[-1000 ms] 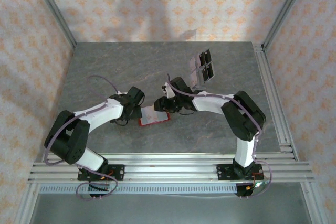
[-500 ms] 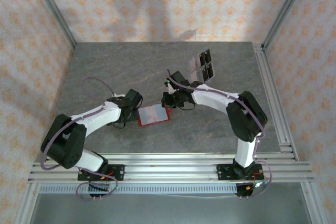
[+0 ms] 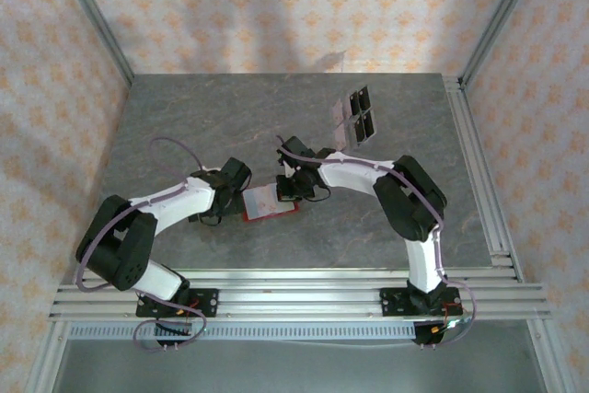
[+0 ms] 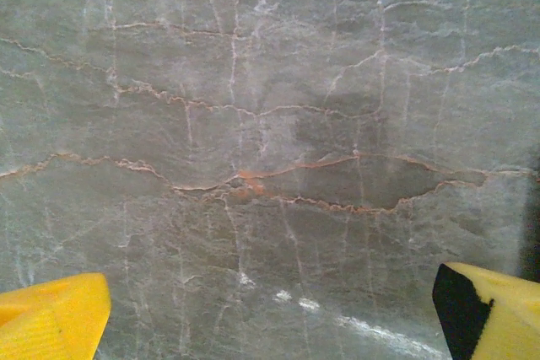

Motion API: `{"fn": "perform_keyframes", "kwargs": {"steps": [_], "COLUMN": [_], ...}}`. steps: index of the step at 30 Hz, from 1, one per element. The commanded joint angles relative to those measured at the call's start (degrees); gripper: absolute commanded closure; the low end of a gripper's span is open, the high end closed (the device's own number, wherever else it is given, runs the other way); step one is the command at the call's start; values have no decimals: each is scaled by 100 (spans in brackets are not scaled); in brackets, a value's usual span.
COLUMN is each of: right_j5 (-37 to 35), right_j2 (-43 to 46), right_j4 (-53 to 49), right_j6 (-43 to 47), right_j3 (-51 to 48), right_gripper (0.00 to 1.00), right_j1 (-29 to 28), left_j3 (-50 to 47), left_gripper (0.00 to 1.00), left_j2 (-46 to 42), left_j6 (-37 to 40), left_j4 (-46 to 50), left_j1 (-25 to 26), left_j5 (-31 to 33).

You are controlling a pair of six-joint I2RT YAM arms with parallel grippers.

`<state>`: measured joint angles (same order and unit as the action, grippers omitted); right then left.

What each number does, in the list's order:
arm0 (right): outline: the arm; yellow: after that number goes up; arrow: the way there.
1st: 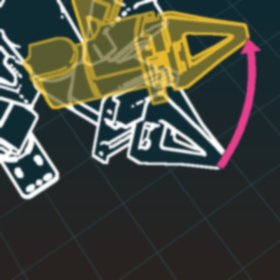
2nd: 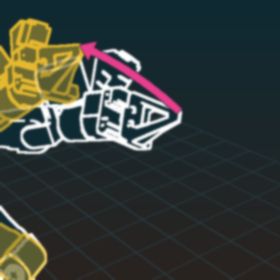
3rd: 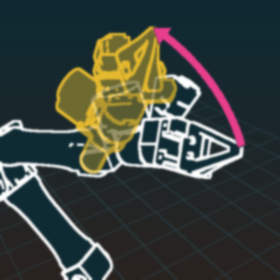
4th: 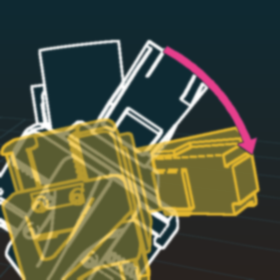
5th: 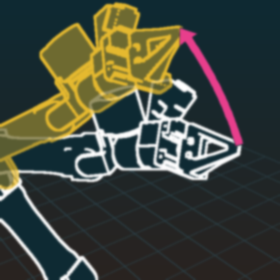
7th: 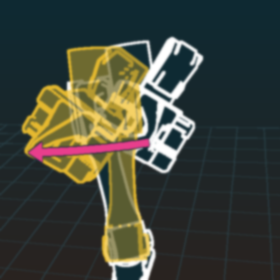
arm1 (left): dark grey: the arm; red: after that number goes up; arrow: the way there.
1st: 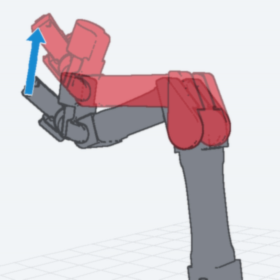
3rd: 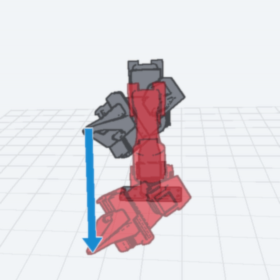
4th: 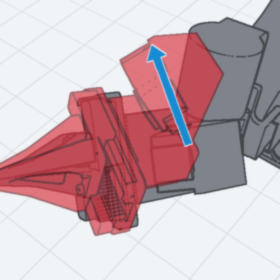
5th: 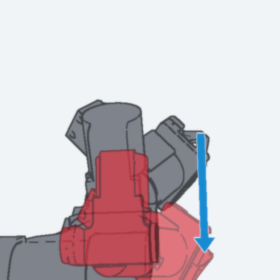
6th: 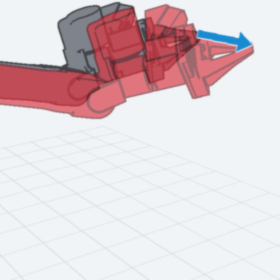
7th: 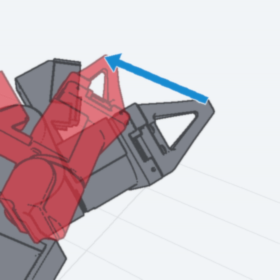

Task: Put the credit cards into the card holder

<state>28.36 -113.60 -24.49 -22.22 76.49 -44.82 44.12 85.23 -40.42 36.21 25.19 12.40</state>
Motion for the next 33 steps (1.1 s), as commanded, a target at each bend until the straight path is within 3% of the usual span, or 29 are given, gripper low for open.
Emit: {"fn": "perform_keyframes", "kwargs": {"steps": [1,33], "right_j5": [-124,-124], "right_j2": [-121,-789], "right_j4": [-134,-366], "right_j6": [31,-37], "right_j3": [229,987], "right_gripper": [100,100], "right_j1": [-42,-484], "left_j3": [-87,-149], "left_gripper": [0,0], "left_j2": [62,240], "left_j6": [89,79], "left_j4": [-97,-325], "left_j1": [37,107], "left_j5": [14,-114]}}
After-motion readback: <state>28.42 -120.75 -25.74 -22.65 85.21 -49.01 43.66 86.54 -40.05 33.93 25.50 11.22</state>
